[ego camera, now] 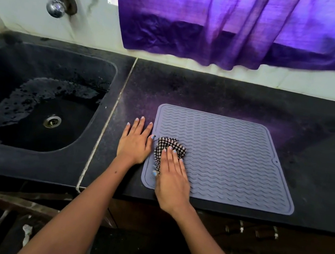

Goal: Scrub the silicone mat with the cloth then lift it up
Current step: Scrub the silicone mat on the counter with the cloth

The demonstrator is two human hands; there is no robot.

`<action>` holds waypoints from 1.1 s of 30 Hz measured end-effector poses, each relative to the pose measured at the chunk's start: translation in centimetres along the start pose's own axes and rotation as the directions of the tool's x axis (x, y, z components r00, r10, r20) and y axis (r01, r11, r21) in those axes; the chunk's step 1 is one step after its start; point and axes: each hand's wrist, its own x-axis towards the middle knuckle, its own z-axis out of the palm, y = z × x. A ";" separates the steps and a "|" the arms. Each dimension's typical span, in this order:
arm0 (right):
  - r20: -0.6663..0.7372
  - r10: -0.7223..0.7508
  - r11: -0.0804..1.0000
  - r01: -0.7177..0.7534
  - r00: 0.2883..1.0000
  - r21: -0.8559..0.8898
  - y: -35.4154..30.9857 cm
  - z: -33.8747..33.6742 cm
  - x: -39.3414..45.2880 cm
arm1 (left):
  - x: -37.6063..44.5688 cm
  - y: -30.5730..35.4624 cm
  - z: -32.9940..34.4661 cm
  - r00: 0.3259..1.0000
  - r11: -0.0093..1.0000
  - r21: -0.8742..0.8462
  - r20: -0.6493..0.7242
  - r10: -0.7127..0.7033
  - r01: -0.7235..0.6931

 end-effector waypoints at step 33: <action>0.109 0.392 0.391 -0.273 0.914 0.879 0.3 -4.1 3.0 | 0.0 -0.2 -0.3 1.000 0.999 -0.048 0.008 0.001 -0.001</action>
